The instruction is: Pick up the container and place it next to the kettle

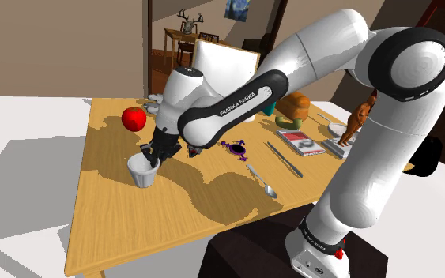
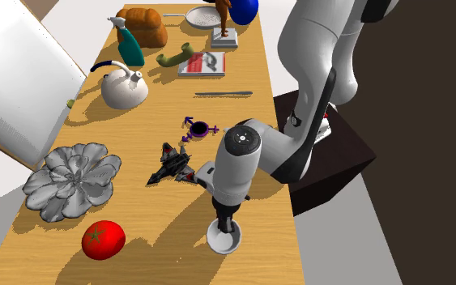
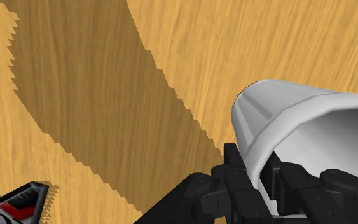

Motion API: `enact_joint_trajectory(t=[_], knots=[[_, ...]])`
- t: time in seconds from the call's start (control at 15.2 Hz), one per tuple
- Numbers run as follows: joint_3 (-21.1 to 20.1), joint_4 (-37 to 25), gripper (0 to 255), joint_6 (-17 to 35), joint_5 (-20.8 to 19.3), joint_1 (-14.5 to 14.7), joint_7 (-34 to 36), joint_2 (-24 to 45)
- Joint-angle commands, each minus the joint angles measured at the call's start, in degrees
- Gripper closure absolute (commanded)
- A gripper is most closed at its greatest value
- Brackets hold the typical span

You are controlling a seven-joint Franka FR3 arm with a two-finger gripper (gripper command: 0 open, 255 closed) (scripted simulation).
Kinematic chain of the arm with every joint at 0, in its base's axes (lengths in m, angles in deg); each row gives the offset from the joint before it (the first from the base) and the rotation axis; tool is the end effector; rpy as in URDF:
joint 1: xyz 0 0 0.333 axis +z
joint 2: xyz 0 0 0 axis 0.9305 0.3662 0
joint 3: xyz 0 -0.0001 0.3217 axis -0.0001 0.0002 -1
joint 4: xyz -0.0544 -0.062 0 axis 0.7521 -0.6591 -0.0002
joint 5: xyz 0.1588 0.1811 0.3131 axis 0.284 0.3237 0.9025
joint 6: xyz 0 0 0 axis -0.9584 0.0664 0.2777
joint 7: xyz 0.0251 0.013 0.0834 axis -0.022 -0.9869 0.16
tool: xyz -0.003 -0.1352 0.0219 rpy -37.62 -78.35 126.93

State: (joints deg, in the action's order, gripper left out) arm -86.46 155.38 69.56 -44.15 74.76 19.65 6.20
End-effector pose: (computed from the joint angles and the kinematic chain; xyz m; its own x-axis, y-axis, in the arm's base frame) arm 0.4860 0.2804 0.3145 0.9657 -0.1913 0.1754 -0.1643 -0.9738 -0.1571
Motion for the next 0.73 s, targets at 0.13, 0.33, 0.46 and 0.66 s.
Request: enact_joint_trajectory(t=[0.13,0.33,0.46,0.66], knots=[[-0.01,0.02,255,0.01,0.01,0.0,-0.02,0.05],[-0.01,0.02,255,0.01,-0.01,0.02,0.01,0.05],[-0.2,-0.43,255,-1.45,0.91,-0.12,-0.63,-1.07],[-0.4,-1.2,255,-3.66,2.14,-0.28,-1.49,-2.67]])
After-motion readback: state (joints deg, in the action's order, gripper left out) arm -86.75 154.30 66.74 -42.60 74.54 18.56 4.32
